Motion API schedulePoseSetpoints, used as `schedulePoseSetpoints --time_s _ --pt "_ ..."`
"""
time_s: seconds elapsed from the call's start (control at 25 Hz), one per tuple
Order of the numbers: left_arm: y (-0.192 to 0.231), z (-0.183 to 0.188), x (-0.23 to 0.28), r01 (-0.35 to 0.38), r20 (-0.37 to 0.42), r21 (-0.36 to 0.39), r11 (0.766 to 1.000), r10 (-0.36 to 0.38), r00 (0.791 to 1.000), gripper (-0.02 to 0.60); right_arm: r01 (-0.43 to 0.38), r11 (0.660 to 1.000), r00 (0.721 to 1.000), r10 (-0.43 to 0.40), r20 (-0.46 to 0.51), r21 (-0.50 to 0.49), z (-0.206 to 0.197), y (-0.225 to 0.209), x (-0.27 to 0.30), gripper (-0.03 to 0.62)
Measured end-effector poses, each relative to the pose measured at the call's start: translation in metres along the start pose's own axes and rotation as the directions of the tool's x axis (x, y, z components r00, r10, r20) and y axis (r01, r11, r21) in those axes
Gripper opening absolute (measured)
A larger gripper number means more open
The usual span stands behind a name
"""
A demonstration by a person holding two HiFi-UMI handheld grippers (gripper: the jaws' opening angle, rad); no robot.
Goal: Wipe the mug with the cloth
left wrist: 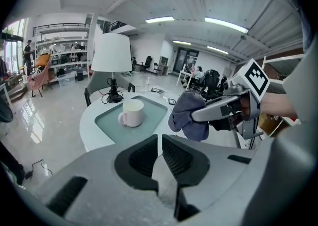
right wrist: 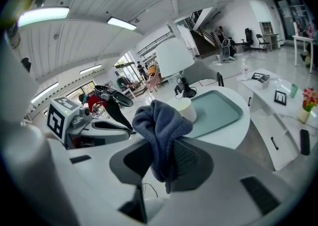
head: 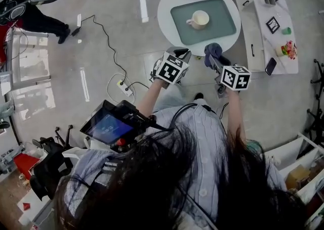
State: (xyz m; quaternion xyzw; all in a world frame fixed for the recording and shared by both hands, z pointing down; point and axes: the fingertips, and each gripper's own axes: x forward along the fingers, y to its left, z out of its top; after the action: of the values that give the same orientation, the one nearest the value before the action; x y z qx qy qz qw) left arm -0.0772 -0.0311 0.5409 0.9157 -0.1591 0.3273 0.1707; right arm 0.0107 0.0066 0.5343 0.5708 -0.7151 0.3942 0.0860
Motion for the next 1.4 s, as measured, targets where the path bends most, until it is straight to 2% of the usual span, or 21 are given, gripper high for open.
schedulePoseSetpoints --time_s 0.16,0.32,0.6,0.8,1.04,1.4 --pt "-0.037 -0.007 0.007 -0.013 -0.001 0.014 1.000 0.013 1.000 0.040 -0.009 1.000 1.000 0.009 0.008 0.002 -0.022 -0.014 -0.031 0.095" --pt "-0.036 -0.004 -0.003 -0.072 -0.009 0.028 0.997 0.072 0.997 0.040 -0.033 0.999 0.999 0.033 -0.004 -0.004 -0.021 -0.011 -0.036 0.095" --pt "-0.079 -0.015 -0.020 -0.140 0.020 -0.053 0.989 0.141 0.990 0.040 -0.096 0.995 0.995 0.096 -0.008 -0.035 -0.046 -0.008 -0.071 0.095" --pt "-0.098 -0.031 -0.031 -0.197 0.033 -0.116 0.974 0.202 0.979 0.040 -0.155 0.986 0.988 0.154 -0.022 -0.066 -0.063 0.005 -0.085 0.095" --pt "-0.124 -0.046 -0.042 -0.219 0.054 -0.191 0.957 0.233 0.971 0.040 -0.210 0.970 0.977 0.205 -0.053 -0.122 -0.083 0.022 -0.102 0.095" --pt "-0.154 -0.063 -0.052 -0.242 0.063 -0.234 0.942 0.263 0.963 0.040 -0.259 0.945 0.965 0.244 -0.096 -0.200 -0.106 0.040 -0.127 0.095"
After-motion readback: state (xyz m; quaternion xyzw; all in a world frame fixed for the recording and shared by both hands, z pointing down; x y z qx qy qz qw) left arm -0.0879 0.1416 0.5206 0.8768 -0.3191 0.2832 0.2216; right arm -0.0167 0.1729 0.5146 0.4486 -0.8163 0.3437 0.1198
